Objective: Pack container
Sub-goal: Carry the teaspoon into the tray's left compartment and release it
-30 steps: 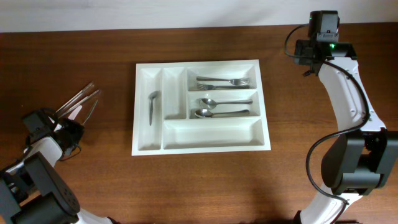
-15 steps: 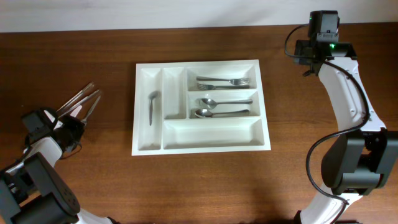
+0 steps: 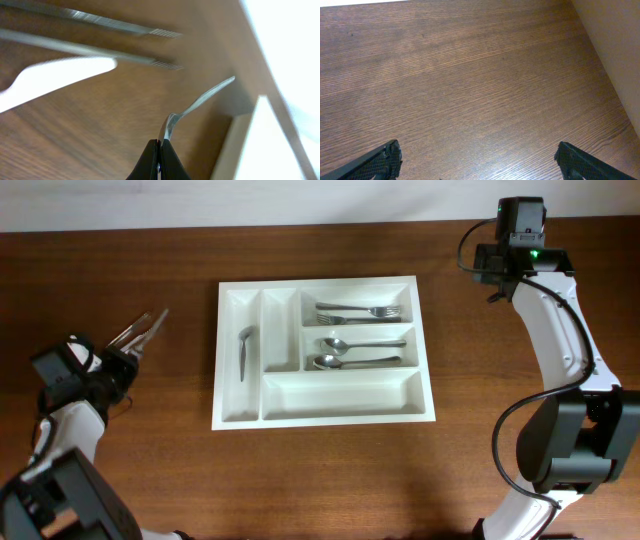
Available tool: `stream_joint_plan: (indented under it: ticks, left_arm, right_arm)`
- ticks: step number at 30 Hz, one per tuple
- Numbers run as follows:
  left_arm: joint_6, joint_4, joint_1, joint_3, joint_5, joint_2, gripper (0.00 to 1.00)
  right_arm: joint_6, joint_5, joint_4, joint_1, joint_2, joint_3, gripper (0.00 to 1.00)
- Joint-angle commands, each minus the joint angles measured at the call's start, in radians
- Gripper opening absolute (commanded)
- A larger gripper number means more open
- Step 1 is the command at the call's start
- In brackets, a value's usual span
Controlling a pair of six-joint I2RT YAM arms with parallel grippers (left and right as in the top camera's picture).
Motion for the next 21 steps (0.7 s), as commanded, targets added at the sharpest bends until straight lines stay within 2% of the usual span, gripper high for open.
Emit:
stream_joint_plan:
  ticks: [1, 10, 18, 21]
  left_arm:
    - [-0.002, 0.005, -0.011, 0.000, -0.011, -0.090, 0.02]
    - [-0.002, -0.088, -0.096, 0.001, -0.056, -0.233, 0.02]
    - [-0.011, -0.166, -0.330, 0.001, -0.261, -0.254, 0.02]
    - [-0.044, -0.182, -0.431, 0.001, -0.389, -0.254, 0.02]
  right_arm:
    - [0.009, 0.004, 0.000, -0.008, -0.005, 0.006, 0.99]
    - [0.009, 0.004, 0.000, -0.008, -0.005, 0.006, 0.99]
    - [0.009, 0.004, 0.000, -0.008, -0.005, 0.006, 0.99]
    - [0.009, 0.004, 0.000, -0.008, -0.005, 0.006, 0.99]
